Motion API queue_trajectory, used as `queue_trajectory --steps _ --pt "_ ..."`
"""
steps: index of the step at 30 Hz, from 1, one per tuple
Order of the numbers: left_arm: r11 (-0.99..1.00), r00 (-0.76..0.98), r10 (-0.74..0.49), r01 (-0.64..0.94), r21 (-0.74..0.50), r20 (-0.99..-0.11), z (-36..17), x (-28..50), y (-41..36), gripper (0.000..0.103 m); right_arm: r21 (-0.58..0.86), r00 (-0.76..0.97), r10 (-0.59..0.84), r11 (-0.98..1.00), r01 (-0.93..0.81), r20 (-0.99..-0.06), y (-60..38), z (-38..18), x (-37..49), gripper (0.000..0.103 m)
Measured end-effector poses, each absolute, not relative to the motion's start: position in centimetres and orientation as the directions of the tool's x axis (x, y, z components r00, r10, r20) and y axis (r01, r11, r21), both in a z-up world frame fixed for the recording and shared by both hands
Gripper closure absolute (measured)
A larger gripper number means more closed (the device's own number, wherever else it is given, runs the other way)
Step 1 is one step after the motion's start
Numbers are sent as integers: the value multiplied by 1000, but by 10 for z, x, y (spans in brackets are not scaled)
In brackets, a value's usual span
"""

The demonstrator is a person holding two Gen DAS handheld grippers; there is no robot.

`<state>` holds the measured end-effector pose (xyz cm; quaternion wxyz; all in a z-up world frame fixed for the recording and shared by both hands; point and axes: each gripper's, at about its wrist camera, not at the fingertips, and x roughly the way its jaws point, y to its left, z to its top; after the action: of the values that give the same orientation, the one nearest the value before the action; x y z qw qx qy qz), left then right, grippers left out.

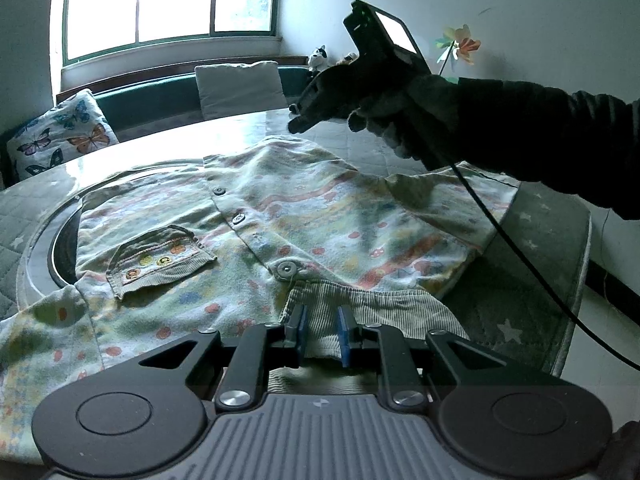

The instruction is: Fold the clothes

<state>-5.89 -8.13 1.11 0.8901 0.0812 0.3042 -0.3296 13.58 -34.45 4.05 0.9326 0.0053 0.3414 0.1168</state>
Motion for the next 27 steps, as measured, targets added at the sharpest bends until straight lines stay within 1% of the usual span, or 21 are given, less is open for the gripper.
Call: queue_trajectory --steps 3,4,6,9,11,14,17,19,22,27 --pt "771 600 -536 634 -56 -594 11 -59 -81 85 88 714 267 957 -278 -647 -327 36 132 94" --pt "772 600 -536 634 -56 -594 11 -60 -81 85 86 706 280 951 -298 -651 -321 34 131 90" --pt "771 600 -538 634 -58 -592 11 -59 -81 85 67 698 276 948 -312 -660 -309 28 133 86" --pt "771 599 -539 634 -60 -592 11 -59 -81 85 4 697 246 944 -330 -674 -298 18 138 85" --pt "772 601 -537 633 -59 -592 10 -59 -82 85 -17 700 233 944 -330 -675 -294 21 137 84" --pt "775 604 -534 630 -56 -591 10 -60 -82 84 -14 693 254 934 -356 -674 -293 30 124 83" --pt "778 609 -528 626 -50 -591 11 -62 -83 84 -23 678 282 915 -403 -678 -284 34 105 74" --pt "780 613 -523 624 -44 -591 11 -63 -84 83 -32 666 301 898 -439 -683 -276 35 91 74" --pt "783 619 -517 620 -35 -591 11 -64 -85 83 -38 670 298 898 -438 -680 -277 31 68 69" --pt "788 626 -511 615 -28 -589 11 -67 -86 83 -45 678 292 900 -433 -674 -279 25 31 65"
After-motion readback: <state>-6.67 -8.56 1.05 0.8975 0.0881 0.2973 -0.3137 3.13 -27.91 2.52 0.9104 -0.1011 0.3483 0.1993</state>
